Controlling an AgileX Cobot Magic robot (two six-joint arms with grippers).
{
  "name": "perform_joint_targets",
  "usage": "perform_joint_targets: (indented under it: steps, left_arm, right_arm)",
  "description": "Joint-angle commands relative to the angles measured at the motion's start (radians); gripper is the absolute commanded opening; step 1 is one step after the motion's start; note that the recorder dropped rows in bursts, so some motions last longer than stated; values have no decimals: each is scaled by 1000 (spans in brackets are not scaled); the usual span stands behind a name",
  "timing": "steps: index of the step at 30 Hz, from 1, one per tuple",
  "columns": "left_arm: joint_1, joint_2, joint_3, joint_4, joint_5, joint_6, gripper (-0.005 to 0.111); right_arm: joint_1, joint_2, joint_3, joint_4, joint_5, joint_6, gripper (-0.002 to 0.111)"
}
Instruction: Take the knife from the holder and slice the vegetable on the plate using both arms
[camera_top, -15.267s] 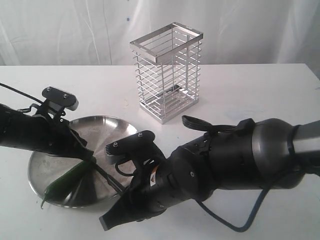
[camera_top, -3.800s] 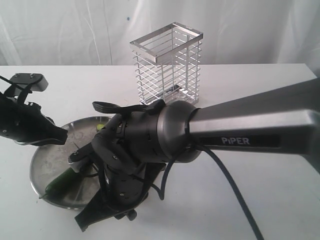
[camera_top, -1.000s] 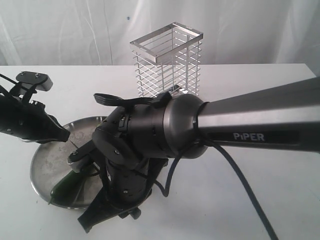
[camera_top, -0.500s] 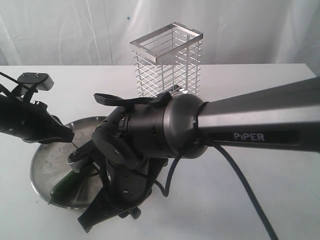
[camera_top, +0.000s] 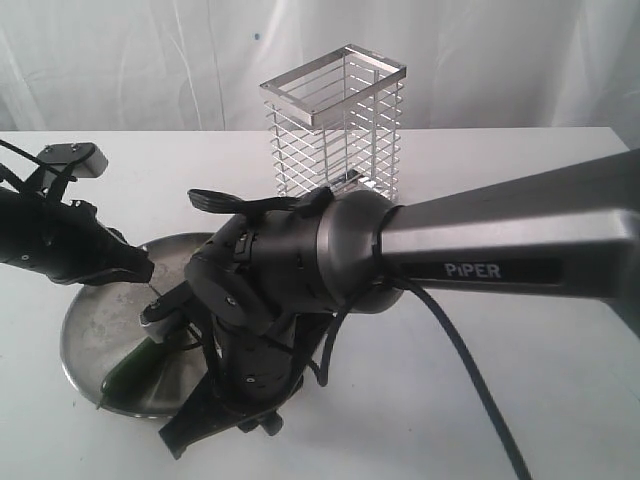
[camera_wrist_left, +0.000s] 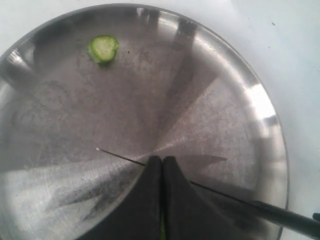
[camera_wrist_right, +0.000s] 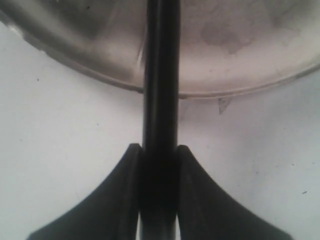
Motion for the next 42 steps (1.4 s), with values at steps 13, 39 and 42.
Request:
perform_joint_targets:
  steps: [13, 39, 42]
  left_arm:
    - [-18, -7, -3, -32, 28, 4, 0]
    - [-64, 54, 12, -11, -47, 41, 0]
    - [-64, 38, 7, 25, -47, 41, 0]
  right_arm:
    - [-8, 31, -43, 19, 21, -31, 0]
    - [-8, 33, -43, 19, 21, -35, 0]
    - [-8, 33, -43, 19, 23, -38, 0]
